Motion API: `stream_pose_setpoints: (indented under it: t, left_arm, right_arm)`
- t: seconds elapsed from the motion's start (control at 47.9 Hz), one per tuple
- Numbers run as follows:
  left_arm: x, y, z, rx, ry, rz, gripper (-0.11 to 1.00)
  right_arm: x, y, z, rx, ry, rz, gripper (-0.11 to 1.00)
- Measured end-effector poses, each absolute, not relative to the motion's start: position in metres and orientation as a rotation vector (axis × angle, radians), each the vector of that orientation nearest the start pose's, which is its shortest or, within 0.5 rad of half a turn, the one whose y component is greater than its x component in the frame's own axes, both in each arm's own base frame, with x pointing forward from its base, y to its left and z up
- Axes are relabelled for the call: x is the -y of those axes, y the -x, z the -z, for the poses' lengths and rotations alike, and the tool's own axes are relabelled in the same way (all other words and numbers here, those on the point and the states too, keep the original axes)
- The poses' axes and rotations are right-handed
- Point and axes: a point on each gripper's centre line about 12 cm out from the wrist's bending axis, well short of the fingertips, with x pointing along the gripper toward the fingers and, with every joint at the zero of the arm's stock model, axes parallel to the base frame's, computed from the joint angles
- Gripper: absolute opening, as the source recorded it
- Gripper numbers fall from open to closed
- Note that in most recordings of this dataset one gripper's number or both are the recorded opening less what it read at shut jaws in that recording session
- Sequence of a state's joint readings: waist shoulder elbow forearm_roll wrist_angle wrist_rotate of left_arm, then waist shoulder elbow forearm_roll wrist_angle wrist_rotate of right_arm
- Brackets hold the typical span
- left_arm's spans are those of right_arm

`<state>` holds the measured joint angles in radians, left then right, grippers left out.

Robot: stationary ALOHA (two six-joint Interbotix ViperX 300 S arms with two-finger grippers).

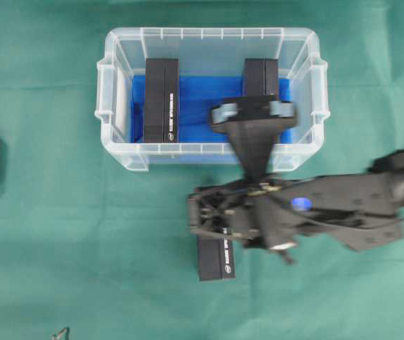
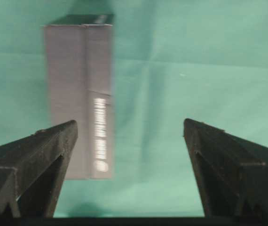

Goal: Take the box out of the case with the right arm.
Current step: 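Lower the box onto the tablecloth and open the right gripper, then withdraw the right gripper to the right side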

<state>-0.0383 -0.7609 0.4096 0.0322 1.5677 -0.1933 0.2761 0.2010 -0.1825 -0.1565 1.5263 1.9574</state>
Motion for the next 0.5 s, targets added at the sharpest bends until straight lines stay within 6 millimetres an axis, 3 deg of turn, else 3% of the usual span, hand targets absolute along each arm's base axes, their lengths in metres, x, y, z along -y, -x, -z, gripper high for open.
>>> stream_pose_setpoints:
  t: [0.167, 0.501]
  left_arm:
    - [0.003, -0.159, -0.378, -1.210, 0.124, -0.110, 0.00]
    - [0.003, -0.158, -0.377, -1.213, 0.117, -0.105, 0.00]
  right_arm:
    - [-0.095, -0.372, -0.290, -0.990, -1.234, 1.294, 0.90]
    - [-0.089, -0.275, -0.295, -0.978, -1.258, 1.297, 0.89]
